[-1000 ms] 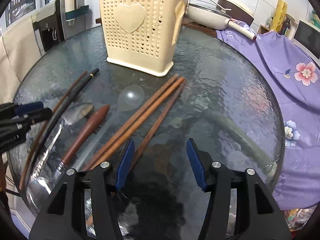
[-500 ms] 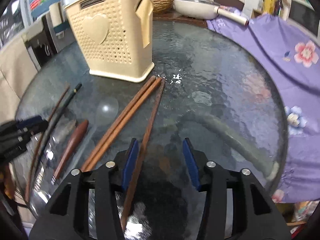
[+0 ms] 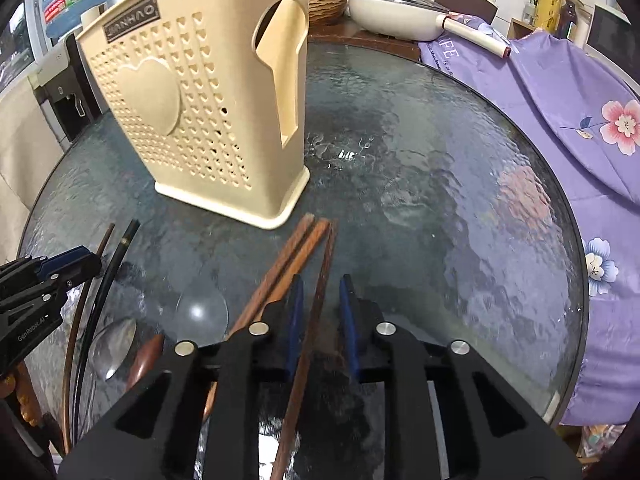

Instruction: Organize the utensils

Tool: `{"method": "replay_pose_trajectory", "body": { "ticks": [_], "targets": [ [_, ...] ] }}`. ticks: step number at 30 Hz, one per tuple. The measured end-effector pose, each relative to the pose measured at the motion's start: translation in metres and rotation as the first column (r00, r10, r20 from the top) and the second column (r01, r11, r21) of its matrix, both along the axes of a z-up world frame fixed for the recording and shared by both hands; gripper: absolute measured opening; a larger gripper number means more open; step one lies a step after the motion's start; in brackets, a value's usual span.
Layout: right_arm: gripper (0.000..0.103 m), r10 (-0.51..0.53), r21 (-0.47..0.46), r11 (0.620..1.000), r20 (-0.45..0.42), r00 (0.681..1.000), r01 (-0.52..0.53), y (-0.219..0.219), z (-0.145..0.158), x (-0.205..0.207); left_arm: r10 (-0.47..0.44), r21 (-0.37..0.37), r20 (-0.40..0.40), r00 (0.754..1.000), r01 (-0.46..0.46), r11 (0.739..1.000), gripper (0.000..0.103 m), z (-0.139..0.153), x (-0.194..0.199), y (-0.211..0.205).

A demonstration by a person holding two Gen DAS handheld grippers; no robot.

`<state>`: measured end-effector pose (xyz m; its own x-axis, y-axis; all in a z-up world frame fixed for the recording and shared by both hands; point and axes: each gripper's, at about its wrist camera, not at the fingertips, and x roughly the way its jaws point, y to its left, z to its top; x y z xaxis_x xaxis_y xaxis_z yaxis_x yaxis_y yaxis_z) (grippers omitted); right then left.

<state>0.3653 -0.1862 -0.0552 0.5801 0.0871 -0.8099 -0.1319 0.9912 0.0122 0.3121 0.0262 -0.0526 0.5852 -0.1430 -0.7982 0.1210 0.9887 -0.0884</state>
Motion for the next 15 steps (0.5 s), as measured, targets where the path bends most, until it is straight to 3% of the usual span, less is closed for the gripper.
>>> {"method": "replay_pose_trajectory", "body": {
  "ticks": [3, 15],
  "targets": [
    [0.013, 0.005, -0.005, 1.000, -0.029, 1.000, -0.005, 0.002, -0.006, 0.009, -0.001, 0.012, -0.003, 1.000, 0.001, 1.000, 0.016, 0.000, 0.004, -0.002],
    [0.009, 0.004, -0.015, 1.000, -0.010, 1.000, -0.004, 0.005, -0.009, 0.022, 0.003, 0.048, 0.009, 1.000, -0.003, 0.999, 0.013, 0.000, 0.004, -0.009]
  ]
}}
